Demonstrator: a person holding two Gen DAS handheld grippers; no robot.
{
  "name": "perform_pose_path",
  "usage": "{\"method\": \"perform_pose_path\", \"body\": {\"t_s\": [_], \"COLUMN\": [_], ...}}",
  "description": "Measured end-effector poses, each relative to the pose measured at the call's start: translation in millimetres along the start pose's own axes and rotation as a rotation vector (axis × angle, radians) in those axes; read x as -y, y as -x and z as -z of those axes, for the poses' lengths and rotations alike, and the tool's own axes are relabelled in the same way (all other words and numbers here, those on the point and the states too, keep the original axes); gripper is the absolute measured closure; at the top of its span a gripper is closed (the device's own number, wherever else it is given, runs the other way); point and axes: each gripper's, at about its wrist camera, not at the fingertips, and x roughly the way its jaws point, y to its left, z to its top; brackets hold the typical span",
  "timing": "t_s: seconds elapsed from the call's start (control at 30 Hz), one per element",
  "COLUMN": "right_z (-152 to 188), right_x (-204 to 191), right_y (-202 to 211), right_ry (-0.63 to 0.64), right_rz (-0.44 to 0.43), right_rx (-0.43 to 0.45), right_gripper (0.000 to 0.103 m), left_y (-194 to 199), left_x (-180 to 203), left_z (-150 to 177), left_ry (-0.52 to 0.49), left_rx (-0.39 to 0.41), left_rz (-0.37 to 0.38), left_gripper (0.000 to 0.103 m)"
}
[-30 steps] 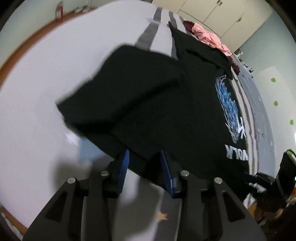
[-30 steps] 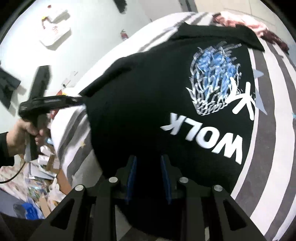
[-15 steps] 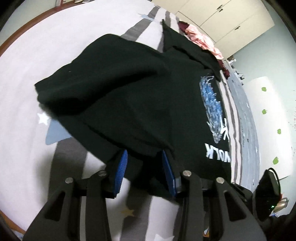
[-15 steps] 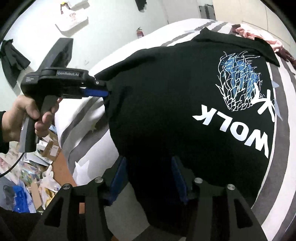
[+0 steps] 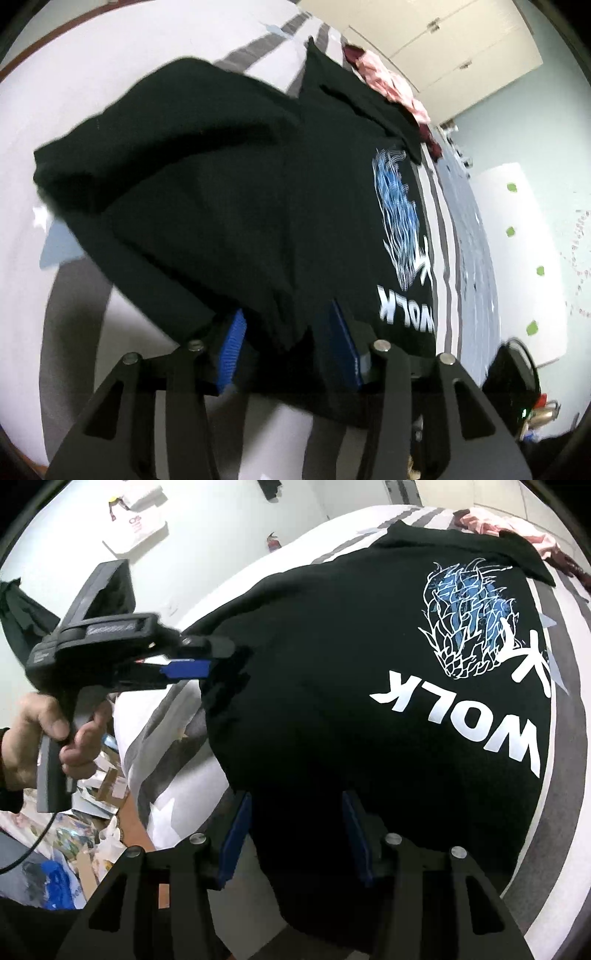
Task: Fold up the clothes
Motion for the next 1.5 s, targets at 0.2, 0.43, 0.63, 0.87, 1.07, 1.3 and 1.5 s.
{"method": "perform_pose_path", "body": {"t_s": [0.2,0.43,0.63,0.87,1.07,1.3,1.5], "right_z": [0,6,15,15,18,-3,-36], "right_x": [-6,6,16,16,15,7,2], "right_y": [-2,3,7,9,15,33,31], "right_ry": [-0.002,-0.042,-0.053,-0.049,-0.011,0.019,-0.010], "right_rz": [0.000,-0.013,-0.015,-0.048,-0.071,-0.092,-0.070], "right_rx": [0.002,-0.007,-0.049,-0.097,-0.144,-0.125,-0.029], "right_gripper": [0.058,0.058,0.067,0.067,0.067,0.067,0.064], "left_y": [-3,19,16,40,66,54,33], "left_x": [16,-6,-15,-30,-59,-82,-85], "left_z": [-3,19,26,19,-5,-48,-71], "left_ry": [-0.117,-0.079,-0.030,0.028,0.110,0.135,0.035], "left_rx": [0.006,0.007,0.003,0.028,0.109,0.142,0.129], "left_rz": [-0.052,-0.104,-0.126,-0.176,-0.209,-0.279,-0.323], "left_gripper": [0.097,0.098,0.096,0.051,0.050,0.050,0.078]}}
